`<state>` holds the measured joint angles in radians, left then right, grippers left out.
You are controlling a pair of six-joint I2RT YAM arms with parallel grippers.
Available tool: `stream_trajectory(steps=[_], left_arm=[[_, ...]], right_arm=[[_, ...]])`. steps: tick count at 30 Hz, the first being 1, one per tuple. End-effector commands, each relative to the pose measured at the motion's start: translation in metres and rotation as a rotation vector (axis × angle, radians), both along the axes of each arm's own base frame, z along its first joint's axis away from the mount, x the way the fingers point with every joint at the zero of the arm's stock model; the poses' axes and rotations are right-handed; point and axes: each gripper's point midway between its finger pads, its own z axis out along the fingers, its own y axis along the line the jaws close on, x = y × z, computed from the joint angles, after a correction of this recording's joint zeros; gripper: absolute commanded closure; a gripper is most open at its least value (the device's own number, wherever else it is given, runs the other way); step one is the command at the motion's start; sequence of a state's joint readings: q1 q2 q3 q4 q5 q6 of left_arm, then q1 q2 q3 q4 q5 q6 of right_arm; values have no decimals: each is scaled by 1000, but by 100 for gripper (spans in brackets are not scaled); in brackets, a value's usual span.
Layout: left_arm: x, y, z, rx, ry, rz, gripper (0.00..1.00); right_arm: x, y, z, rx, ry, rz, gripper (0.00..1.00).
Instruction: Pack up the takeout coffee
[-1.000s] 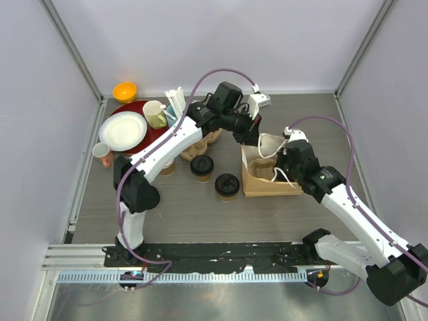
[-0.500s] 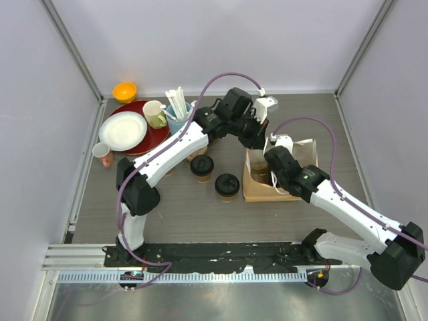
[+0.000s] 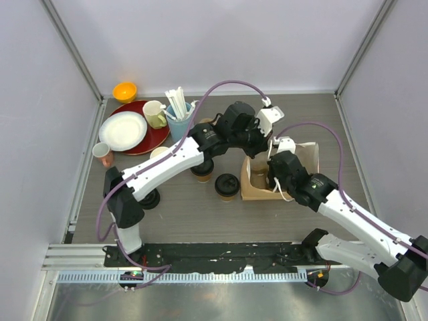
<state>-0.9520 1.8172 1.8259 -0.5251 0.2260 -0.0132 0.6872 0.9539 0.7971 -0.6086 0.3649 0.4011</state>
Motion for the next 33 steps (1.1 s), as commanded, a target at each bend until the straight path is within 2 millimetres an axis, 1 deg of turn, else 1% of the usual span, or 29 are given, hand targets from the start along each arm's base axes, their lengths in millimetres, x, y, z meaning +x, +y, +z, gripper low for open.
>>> stream_trajectory(steps=[1,2,3,4,5,6,7,8,9,10,12,13,14,16,17,18,19,20,21,22,23,24,26,28,29,31,33], left_arm=[[10,-8,77,-149,-260,41,100],[15,-7,77,-142,-274,72,100],[25,-4,81,-140,-288,128,100],[33,-1,79,-132,-283,186,100],[35,-3,73,-133,-244,216,100],[36,-1,71,-143,-203,252,100],[34,-3,69,-154,-166,265,100],[30,-6,66,-189,-81,296,100],[28,-7,68,-213,-38,309,100],[25,-7,64,-215,10,323,100],[22,-9,58,-249,116,381,100],[21,-9,57,-264,144,398,100],[19,-9,55,-270,169,404,100],[13,-12,47,-271,231,410,100],[13,-11,46,-273,238,413,100],[11,-12,41,-265,242,416,100],[16,-9,39,-260,232,440,100],[18,-7,36,-254,224,453,100],[20,-6,31,-241,213,463,100],[21,-5,31,-234,201,465,100],[23,-3,32,-233,192,473,100],[24,-3,29,-228,190,475,100],[22,-3,29,-226,191,465,100],[22,-5,27,-228,193,461,100],[23,-5,25,-226,192,462,100],[27,-8,24,-230,177,465,100],[31,-10,29,-242,153,460,100]], right_arm=[[7,16,14,20,-62,105,99],[12,19,25,6,-96,137,99],[16,18,26,-75,-109,202,99],[17,21,29,-109,-119,267,99],[23,20,41,-129,-137,299,99],[25,23,44,-122,-129,340,99],[21,35,41,-89,-93,463,99],[19,37,43,-30,-49,515,99],[26,23,42,-1,-15,499,99],[27,19,34,-5,29,523,99],[22,7,31,-80,75,551,99],[23,4,29,-118,83,583,99],[22,2,35,-136,85,592,99],[22,2,40,-156,87,623,99],[20,0,38,-176,107,644,99],[18,-1,35,-179,125,648,99],[15,-2,29,-178,146,654,99],[7,-3,15,-174,195,667,99],[4,-5,8,-175,218,663,99],[5,-6,2,-177,218,646,99],[2,-7,-6,-164,234,612,99],[7,-10,-8,-170,220,579,99],[18,-8,-8,-160,172,536,99],[25,-9,-12,-162,176,486,99],[25,-9,-15,-161,189,486,99],[19,-6,-29,-154,236,497,99],[15,-6,-33,-157,246,501,99]])
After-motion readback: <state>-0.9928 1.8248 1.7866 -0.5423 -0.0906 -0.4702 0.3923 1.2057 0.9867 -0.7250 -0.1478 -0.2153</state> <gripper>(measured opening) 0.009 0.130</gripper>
